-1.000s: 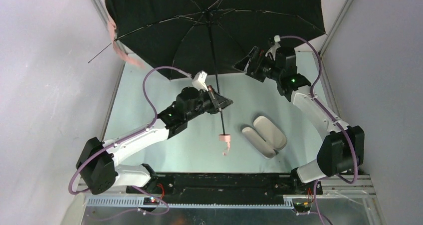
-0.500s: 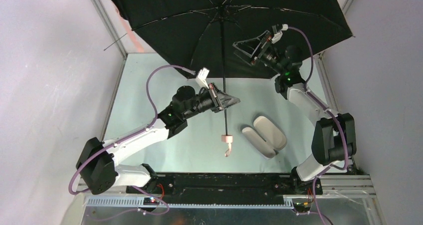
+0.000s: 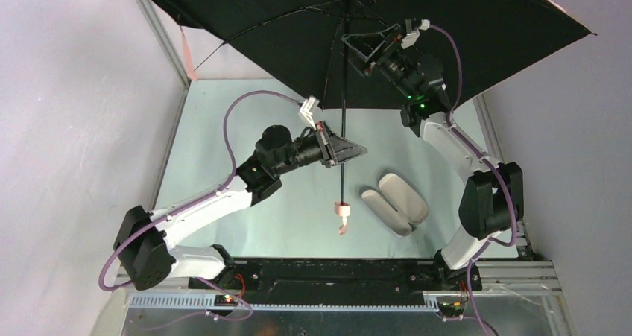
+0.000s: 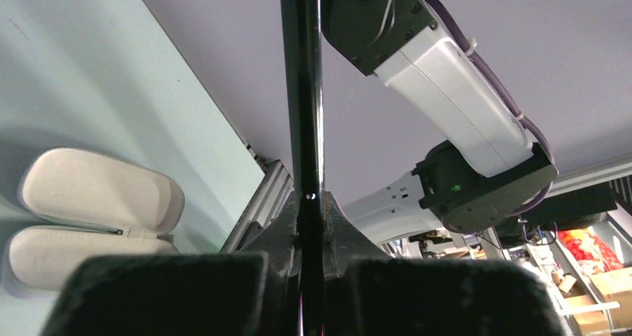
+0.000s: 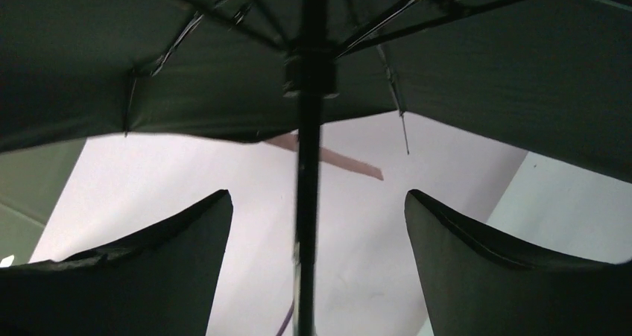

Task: Put away the umbrella

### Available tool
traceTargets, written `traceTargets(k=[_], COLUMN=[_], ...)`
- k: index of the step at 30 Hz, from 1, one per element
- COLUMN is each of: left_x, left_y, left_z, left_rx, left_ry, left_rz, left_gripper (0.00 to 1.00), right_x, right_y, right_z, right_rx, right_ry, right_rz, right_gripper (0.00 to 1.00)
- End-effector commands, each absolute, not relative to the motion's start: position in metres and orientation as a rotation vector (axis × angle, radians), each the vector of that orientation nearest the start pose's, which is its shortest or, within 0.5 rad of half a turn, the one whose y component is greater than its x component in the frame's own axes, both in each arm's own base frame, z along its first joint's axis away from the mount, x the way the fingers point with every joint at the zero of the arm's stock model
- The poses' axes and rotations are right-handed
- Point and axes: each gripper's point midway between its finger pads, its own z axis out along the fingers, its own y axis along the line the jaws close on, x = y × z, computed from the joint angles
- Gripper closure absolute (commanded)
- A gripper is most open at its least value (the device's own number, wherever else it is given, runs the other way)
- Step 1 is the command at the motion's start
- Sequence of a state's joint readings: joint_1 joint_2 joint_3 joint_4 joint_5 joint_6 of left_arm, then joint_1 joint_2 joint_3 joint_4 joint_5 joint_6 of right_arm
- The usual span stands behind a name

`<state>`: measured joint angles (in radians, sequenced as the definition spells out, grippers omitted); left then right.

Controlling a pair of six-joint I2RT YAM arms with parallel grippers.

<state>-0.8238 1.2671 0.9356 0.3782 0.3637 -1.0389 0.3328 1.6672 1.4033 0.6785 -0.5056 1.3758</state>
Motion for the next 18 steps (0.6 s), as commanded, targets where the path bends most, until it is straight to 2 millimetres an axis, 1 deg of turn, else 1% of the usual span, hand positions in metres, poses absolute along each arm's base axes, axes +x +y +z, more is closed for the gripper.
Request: traceTargets(k=[1,5,7,10,18], left_x=[0.195,0.192,0.191,0.188,0.185], left_y=[-0.365,-0.367,-0.367,-0.366,-0.362], left_z=[0.410,0.404,0.404,0.405,0.401], left_rx=[0.288,0.289,0.285,0.280,0.258], left_ry=[1.504,1.511,1.510,1.502,1.497], left_rz=[-1.752,-1.765,-1.771,-1.782,-1.794], left_gripper=[1.00,1.00,1.00,1.00,1.00], right_x=[0.446,0.456,0.459,0.460,0.461], right_y=[0.270,0.265,0.264,0.262,0.258], right_z=[0.464,0.471,0.476,0.488,0.501], right_rx=[0.340,0.420,0.440,0.440,0.451], right_ry=[1.356,1.294,1.272,1.236,1.197], right_rz=[1.727,1.720,1.717,1.729,1.726], right_gripper=[0.14,0.20,0.22,0.22,0.24])
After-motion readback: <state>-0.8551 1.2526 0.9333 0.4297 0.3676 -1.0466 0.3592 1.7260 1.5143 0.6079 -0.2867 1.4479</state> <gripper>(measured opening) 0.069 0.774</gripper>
